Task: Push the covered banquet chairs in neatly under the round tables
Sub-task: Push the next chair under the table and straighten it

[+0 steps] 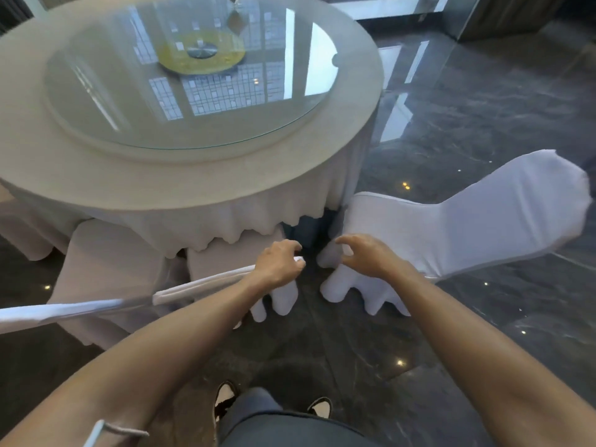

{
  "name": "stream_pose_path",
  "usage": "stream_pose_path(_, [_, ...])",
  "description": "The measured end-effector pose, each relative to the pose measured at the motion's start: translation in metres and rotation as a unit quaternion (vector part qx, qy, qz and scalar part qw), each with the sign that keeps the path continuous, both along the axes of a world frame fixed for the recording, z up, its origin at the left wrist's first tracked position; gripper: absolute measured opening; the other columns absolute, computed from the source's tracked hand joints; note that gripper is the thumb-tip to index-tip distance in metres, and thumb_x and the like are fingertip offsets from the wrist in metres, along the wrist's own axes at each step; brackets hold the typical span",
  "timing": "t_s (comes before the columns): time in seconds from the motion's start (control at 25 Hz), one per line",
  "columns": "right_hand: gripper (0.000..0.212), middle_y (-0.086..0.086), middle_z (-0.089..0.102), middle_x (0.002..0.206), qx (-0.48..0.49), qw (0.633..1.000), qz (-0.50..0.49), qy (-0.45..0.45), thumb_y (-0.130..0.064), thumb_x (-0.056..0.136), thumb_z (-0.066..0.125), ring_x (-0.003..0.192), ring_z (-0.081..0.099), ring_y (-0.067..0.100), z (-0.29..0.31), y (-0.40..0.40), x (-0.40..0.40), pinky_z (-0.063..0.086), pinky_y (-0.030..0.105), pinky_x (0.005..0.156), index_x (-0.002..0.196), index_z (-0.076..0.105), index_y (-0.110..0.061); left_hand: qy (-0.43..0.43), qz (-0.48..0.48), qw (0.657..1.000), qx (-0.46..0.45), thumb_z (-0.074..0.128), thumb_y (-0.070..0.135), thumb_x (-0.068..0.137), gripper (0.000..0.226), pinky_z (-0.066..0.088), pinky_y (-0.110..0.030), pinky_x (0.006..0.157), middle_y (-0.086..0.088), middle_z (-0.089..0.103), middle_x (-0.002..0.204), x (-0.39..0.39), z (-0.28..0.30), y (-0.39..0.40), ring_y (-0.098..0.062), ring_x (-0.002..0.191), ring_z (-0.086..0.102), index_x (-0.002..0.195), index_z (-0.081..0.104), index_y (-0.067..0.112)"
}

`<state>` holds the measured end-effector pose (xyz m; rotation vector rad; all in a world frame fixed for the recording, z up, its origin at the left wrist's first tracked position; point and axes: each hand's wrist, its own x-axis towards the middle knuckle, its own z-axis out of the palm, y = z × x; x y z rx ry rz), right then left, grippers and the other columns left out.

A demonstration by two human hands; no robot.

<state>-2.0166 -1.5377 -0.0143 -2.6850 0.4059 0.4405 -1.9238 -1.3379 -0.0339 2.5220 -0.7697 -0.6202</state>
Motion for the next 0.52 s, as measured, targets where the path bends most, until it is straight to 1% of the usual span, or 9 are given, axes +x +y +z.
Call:
stream_pose_path(0.12, [0.049,0.000,0.057,0.136,-0.026,0.999,-0.014,-0.034,-0.026,0.093,0.060,0.120,0.053,0.021,0.009,-0.057,-0.029,0.047,0.034,0.095,0.141,0.048,-0.026,-0.008,-0.028,0.999,-0.012,0.062,0.030,0.093,0.048,0.050,-0.035,0.095,-0.003,0.061,0.133,-0.024,0.016,-0.061,-0.021,0.116,0.060,0.139,0.053,0.021])
stream_pose_path(0.24, [0.055,0.000,0.050,0.144,-0.044,0.997,-0.044,-0.049,-0.025,0.090,0.059,0.131,0.043,0.022,0.010,-0.110,-0.053,0.043,0.038,0.101,0.144,0.044,-0.024,-0.028,-0.058,0.998,-0.005,0.060,0.031,0.091,0.049,0.047,-0.040,0.098,-0.005,0.061,0.133,-0.037,0.027,-0.123,-0.025,0.118,0.059,0.138,0.052,0.019])
stream_pose_path(0.32, [0.059,0.003,0.048,0.144,-0.072,0.994,-0.048,-0.070,-0.025,0.088,0.060,0.132,0.041,0.025,0.010,-0.148,-0.066,0.038,0.038,0.106,0.144,0.043,-0.020,-0.051,-0.069,0.996,-0.002,0.060,0.033,0.089,0.055,0.044,-0.043,0.102,-0.006,0.059,0.136,-0.043,0.028,-0.168,-0.027,0.122,0.057,0.141,0.048,0.019])
stream_pose_path(0.4, [0.061,0.006,0.048,0.143,-0.112,0.989,-0.042,-0.090,-0.028,0.087,0.062,0.132,0.039,0.027,0.008,-0.189,-0.076,0.035,0.039,0.110,0.143,0.043,-0.017,-0.068,-0.077,0.995,-0.003,0.060,0.037,0.087,0.062,0.044,-0.046,0.103,-0.007,0.056,0.138,-0.046,0.023,-0.213,-0.028,0.122,0.056,0.144,0.044,0.018])
stream_pose_path(0.52, [0.063,0.012,0.036,0.153,-0.148,0.983,-0.048,-0.101,-0.030,0.087,0.062,0.143,0.027,0.032,0.006,-0.255,-0.083,0.027,0.043,0.114,0.145,0.040,-0.016,-0.081,-0.079,0.993,-0.017,0.060,0.042,0.085,0.064,0.044,-0.049,0.102,-0.007,0.055,0.136,-0.047,0.014,-0.285,-0.028,0.120,0.054,0.142,0.042,0.018])
